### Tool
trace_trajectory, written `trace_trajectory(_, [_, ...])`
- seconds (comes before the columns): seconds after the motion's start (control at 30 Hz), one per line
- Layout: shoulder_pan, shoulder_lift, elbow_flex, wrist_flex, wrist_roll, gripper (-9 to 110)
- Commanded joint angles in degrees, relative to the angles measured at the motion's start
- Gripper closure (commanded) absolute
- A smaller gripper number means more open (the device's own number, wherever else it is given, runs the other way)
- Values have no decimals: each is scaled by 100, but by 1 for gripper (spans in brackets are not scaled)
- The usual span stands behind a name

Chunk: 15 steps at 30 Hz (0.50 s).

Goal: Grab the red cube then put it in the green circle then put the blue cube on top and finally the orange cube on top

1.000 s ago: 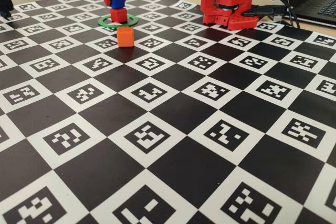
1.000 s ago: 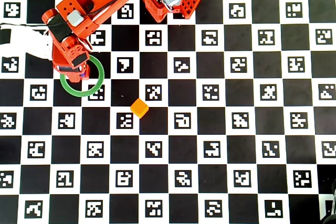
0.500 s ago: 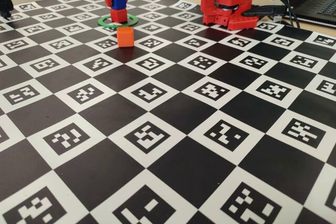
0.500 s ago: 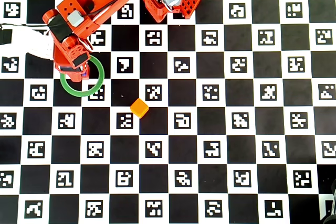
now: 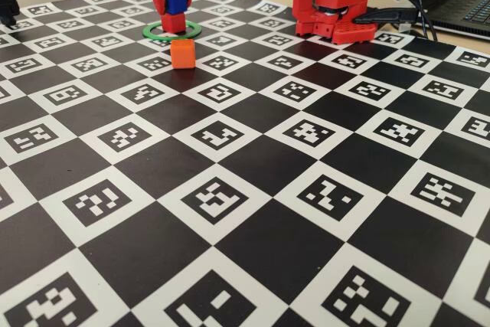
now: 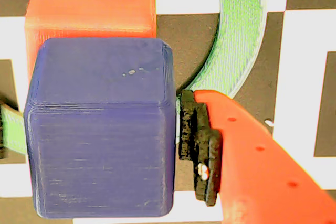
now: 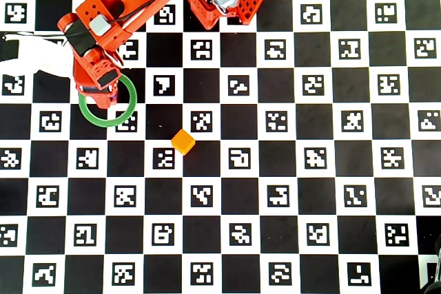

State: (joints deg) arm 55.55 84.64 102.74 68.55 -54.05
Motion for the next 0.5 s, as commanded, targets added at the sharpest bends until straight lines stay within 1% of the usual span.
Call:
trace_trajectory(0.0, [62, 308, -79, -97, 88, 67])
trace_trajectory(0.2, [62, 466, -114, 44, 70, 58])
trace_trajectory(0.33, [9, 580, -167, 185, 79, 55])
trace_trajectory(0.47, [-53, 703, -272, 281, 176, 55])
